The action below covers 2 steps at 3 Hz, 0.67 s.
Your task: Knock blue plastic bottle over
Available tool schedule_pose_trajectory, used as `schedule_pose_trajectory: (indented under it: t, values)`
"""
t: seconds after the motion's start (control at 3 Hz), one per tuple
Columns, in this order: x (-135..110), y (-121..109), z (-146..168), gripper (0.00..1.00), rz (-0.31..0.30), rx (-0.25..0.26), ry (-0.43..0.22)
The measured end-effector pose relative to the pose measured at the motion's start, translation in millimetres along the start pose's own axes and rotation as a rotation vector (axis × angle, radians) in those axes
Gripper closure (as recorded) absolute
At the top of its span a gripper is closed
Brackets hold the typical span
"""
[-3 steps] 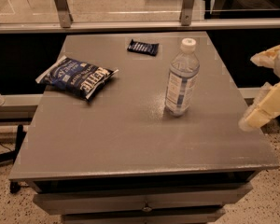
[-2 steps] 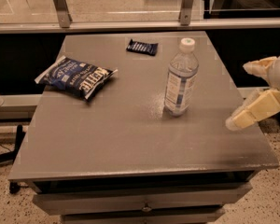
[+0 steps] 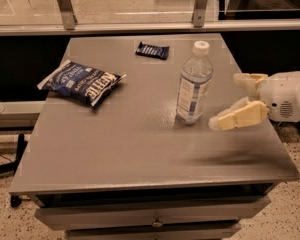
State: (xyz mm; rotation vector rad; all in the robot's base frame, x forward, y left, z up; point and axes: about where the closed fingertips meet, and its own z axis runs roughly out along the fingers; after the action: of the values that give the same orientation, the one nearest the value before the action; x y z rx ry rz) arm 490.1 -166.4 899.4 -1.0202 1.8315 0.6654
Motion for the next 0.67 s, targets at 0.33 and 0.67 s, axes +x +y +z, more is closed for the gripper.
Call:
schedule_pose_trajectory:
  t: [0.33,0.67]
  values:
    - [-24,11,36,0.0,0.036,-0.048,-0.172]
    - [-43,25,65,0.16,0.039,-0.092,-0.265]
